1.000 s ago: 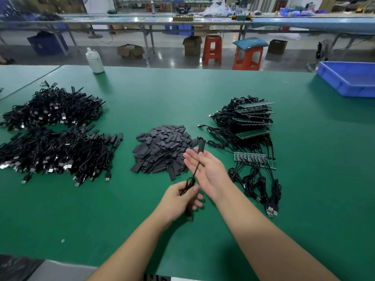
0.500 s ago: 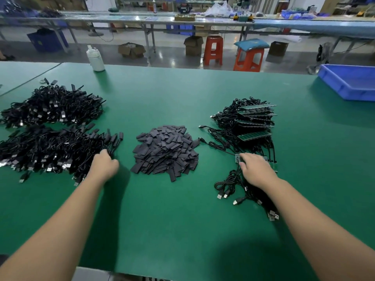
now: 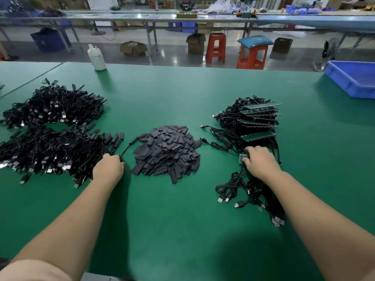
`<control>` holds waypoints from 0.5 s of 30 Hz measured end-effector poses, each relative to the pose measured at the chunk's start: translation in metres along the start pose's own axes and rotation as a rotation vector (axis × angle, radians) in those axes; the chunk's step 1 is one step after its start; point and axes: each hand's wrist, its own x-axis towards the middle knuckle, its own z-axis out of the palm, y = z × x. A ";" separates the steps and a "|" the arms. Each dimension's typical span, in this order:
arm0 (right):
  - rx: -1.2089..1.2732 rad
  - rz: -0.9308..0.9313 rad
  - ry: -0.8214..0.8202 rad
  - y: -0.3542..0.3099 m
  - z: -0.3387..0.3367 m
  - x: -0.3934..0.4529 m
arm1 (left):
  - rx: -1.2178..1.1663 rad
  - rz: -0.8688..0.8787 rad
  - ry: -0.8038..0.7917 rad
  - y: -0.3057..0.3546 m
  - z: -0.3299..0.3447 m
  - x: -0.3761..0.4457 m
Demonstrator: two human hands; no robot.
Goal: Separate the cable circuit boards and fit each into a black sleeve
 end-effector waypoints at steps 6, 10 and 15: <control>0.168 -0.041 0.048 0.005 -0.012 -0.001 | -0.178 -0.089 0.098 -0.003 0.000 0.007; 0.201 -0.138 -0.015 0.011 -0.027 -0.009 | -0.157 -0.086 0.142 0.017 -0.010 0.003; 0.257 -0.178 -0.031 0.009 -0.043 -0.022 | -0.314 0.368 0.385 0.091 -0.037 -0.036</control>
